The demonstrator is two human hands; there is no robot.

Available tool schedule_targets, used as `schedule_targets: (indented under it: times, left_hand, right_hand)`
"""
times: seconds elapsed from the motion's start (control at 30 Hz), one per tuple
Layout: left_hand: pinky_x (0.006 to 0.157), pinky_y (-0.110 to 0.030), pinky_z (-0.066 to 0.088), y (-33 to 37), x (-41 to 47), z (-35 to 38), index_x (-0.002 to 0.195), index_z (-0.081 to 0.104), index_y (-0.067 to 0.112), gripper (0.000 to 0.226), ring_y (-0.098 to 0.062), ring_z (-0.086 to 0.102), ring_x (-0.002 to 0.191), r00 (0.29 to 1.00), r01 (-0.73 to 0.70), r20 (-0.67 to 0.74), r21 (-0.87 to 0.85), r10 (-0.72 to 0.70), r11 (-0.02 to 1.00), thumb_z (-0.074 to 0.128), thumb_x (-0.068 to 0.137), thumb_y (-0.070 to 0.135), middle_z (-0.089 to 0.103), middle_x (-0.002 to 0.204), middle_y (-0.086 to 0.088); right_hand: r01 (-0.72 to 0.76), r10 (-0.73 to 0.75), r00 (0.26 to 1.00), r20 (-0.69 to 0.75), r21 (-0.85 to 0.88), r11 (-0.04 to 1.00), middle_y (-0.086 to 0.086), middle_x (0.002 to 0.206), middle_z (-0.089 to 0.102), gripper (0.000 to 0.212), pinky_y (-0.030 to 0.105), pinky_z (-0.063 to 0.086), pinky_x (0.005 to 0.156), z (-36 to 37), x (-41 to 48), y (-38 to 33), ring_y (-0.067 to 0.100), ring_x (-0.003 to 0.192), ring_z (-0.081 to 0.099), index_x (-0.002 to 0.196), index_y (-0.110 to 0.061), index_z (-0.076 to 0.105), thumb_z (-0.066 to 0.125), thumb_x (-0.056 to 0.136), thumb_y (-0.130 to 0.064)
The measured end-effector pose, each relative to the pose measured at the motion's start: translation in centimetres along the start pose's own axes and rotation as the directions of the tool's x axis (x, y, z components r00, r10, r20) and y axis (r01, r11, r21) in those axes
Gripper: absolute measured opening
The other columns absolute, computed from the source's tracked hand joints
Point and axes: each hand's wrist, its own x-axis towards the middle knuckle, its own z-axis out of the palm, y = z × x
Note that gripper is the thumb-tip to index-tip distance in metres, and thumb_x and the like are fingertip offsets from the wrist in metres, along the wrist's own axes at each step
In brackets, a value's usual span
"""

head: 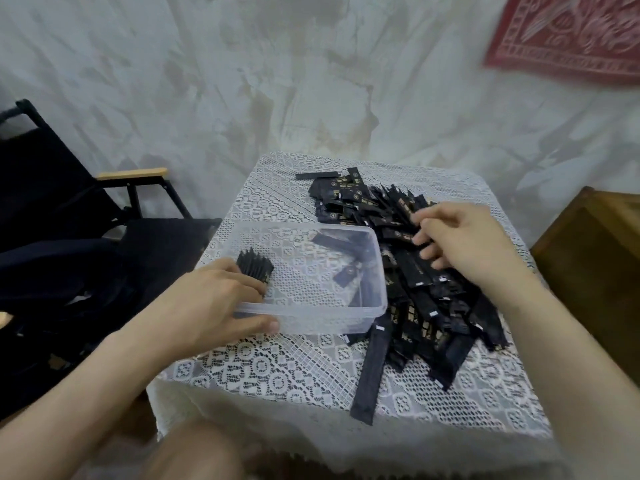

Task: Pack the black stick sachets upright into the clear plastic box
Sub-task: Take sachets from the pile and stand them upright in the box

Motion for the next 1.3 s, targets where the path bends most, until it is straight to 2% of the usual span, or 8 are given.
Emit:
schedule_targets:
  times: [0.1,0.2,0.53,0.73,0.87,1.03,1.2,1.3]
  left_hand:
    - [0.078,-0.027,0.053,0.1,0.1,0.2,0.097,0.077,0.038,0.079,-0.001,0.049,0.104,0.999,-0.008,-0.04,0.005,0.008,1.0,0.025,0.078,0.094,0.065,0.116,0.032]
    - [0.077,-0.03,0.055,0.1,0.1,0.3,0.096,0.077,0.039,0.079,-0.002,0.05,0.104,0.997,0.003,-0.071,-0.014,-0.004,1.0,0.025,0.077,0.096,0.065,0.116,0.033]
    - [0.075,-0.035,0.057,0.0,0.4,0.7,0.091,0.077,0.04,0.074,-0.004,0.051,0.105,0.996,0.008,-0.088,-0.044,-0.012,0.999,0.028,0.078,0.094,0.066,0.115,0.031]
    - [0.073,-0.035,0.057,0.0,0.3,0.7,0.089,0.077,0.04,0.076,0.0,0.048,0.104,0.996,0.017,-0.088,-0.055,-0.022,0.998,0.026,0.078,0.095,0.066,0.115,0.031]
    - [0.073,-0.036,0.056,0.1,0.4,0.6,0.089,0.077,0.04,0.077,0.0,0.046,0.104,0.997,0.026,-0.065,-0.057,-0.03,0.998,0.025,0.078,0.095,0.065,0.118,0.03]
    - [0.072,-0.036,0.057,0.1,0.3,0.6,0.089,0.077,0.039,0.078,0.001,0.045,0.105,0.996,0.029,-0.077,-0.057,-0.034,0.998,0.025,0.077,0.096,0.065,0.118,0.03]
    - [0.069,-0.037,0.056,0.0,0.3,0.9,0.085,0.076,0.038,0.075,0.001,0.046,0.103,0.994,0.018,-0.109,-0.07,-0.026,0.997,0.027,0.078,0.095,0.066,0.116,0.029]
    - [0.067,-0.037,0.056,0.1,0.2,0.8,0.086,0.077,0.038,0.077,0.0,0.047,0.102,0.992,0.015,-0.121,-0.064,-0.022,0.998,0.026,0.078,0.095,0.067,0.115,0.03]
  right_hand:
    - [-0.142,0.17,0.985,0.011,-0.503,0.852,0.001,0.082,0.071,0.024,0.045,0.056,0.084,-1.7,0.3,3.5,0.031,0.083,0.069,0.089,-0.026,0.067,0.064,0.088,-0.05]
    - [-0.126,0.234,0.97,0.07,-0.676,0.726,0.003,0.096,0.068,0.049,0.036,0.047,0.078,-0.7,0.0,5.0,0.031,0.092,0.062,0.108,-0.019,0.063,0.065,0.088,-0.064]
    - [-0.226,0.283,0.959,-0.024,-0.668,0.709,0.007,0.09,0.057,0.062,0.038,0.046,0.073,1.7,1.9,3.9,0.033,0.09,0.054,0.086,-0.013,0.047,0.066,0.081,-0.072]
    - [-0.217,0.269,0.963,0.024,-0.523,0.824,0.012,0.129,0.062,0.06,0.035,0.042,0.084,1.7,3.0,4.3,0.035,0.117,0.057,0.138,-0.015,0.052,0.073,0.089,-0.041]
    - [-0.201,0.249,0.966,0.064,-0.42,0.885,0.009,0.116,0.065,0.069,0.037,0.047,0.094,1.2,3.3,4.9,0.032,0.11,0.06,0.147,-0.014,0.046,0.077,0.087,-0.03]
    - [-0.196,0.244,0.958,0.148,-0.279,0.94,-0.001,0.086,0.061,0.048,0.033,0.046,0.076,-0.3,3.1,5.7,0.017,0.081,0.057,0.131,-0.011,0.063,0.079,0.086,-0.02]
    - [-0.165,0.268,0.934,0.239,-0.375,0.912,0.014,0.089,0.064,0.031,0.033,0.046,0.068,0.5,2.6,5.1,0.024,0.071,0.054,0.109,-0.002,0.068,0.072,0.087,-0.023]
    - [-0.143,0.255,0.946,0.203,-0.445,0.884,0.016,0.094,0.07,0.052,0.037,0.051,0.081,1.7,3.1,4.8,0.03,0.086,0.067,0.106,0.001,0.065,0.073,0.084,-0.046]
